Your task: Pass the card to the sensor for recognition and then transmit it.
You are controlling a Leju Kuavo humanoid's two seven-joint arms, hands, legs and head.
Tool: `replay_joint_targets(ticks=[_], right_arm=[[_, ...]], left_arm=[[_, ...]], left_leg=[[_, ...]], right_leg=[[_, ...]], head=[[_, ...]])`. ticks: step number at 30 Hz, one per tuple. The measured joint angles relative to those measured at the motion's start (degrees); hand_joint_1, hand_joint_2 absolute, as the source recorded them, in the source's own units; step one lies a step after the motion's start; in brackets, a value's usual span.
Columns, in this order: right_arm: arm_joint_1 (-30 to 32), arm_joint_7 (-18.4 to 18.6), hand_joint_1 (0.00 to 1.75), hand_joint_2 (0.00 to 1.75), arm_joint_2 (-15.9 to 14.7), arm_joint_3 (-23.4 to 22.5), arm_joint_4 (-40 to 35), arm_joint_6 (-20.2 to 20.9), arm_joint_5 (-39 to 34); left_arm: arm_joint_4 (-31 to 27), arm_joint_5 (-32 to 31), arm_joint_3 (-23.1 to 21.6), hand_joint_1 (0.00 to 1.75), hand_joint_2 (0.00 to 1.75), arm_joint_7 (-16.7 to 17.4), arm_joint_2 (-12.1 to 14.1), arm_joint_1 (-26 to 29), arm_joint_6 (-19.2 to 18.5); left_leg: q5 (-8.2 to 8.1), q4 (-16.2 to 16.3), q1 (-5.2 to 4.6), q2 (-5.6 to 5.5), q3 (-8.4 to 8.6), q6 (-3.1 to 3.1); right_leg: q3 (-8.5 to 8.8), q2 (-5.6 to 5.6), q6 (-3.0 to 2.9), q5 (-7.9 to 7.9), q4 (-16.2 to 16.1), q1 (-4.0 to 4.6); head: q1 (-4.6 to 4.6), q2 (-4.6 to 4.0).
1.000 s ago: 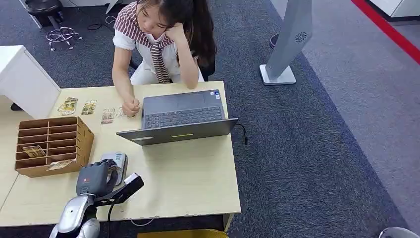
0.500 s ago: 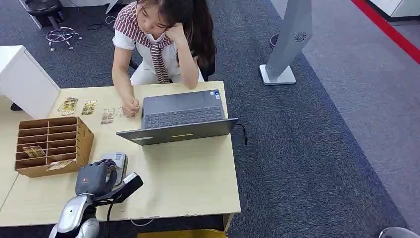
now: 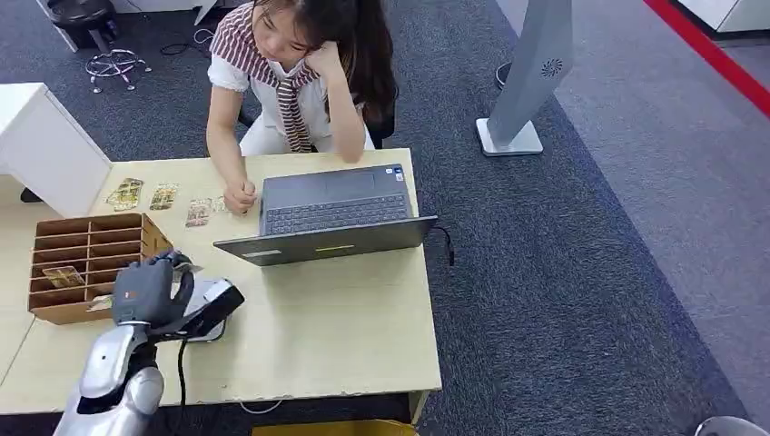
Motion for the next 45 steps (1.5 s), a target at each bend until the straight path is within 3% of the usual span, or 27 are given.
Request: replay_joint_targets(ticks=[8, 21, 28, 29, 30, 45], right_arm=[[-0.9, -0.2, 0.00, 0.00, 0.0, 0.1, -0.1, 0.5, -0.1], [-0.8, 0.8, 0.00, 0.00, 0.0, 0.0, -0.1, 0.0, -0.1], [-0.9, 0.7, 0.00, 0.00, -0.1, 0.0, -0.1, 0.2, -0.2], [-0.9, 0.7, 0.00, 0.00, -0.1, 0.0, -0.1, 0.2, -0.1], [-0.9, 0.7, 0.00, 0.00, -0.1, 0.1, -0.1, 0.2, -0.1], [-0.8, 1.2, 0.00, 0.00, -0.1, 0.1, -0.1, -0.1, -0.2]], left_arm=[[-0.2, -1.7, 0.0, 1.75, 1.75, 1.7, 1.9, -11.2, -2.1], [0.1, -2.1, 0.0, 1.75, 1.75, 2.5, 3.4, -14.3, -1.1], [3.0, -2.1, 0.3, 1.75, 1.75, 3.0, 4.4, -18.3, -0.2], [3.4, -2.1, 0.3, 0.98, 1.75, 3.0, 4.5, -18.5, -0.2], [3.7, -2.1, 0.4, 0.00, 1.75, 3.0, 4.5, -18.6, -0.2], [5.9, -1.9, 1.5, 0.00, 1.75, 3.0, 4.8, -18.3, 3.0]], left_leg=[[0.09, 0.0, 0.00, 0.00, -0.01, -0.02], [0.09, 0.0, 0.00, 0.01, -0.05, -0.02], [0.12, 0.0, 0.00, 0.01, -0.07, -0.01], [0.13, 0.0, 0.00, 0.01, -0.07, -0.01], [0.13, 0.0, 0.00, 0.01, -0.07, -0.02], [0.12, 0.0, 0.00, 0.01, -0.13, -0.01]], right_leg=[[-0.01, -0.02, 0.01, 0.11, 0.0, 0.00], [-0.11, 0.00, 0.01, 0.11, 0.0, 0.00], [-0.12, 0.00, -0.03, 0.16, 0.0, 0.00], [-0.12, 0.00, -0.03, 0.16, 0.0, 0.00], [-0.12, 0.00, -0.03, 0.16, 0.0, 0.00], [-0.15, 0.00, -0.03, 0.16, 0.0, 0.00]], head=[[0.00, 0.00], [0.00, 0.00], [0.00, 0.02], [0.00, 0.00], [0.00, 0.00], [0.00, 0.02]])
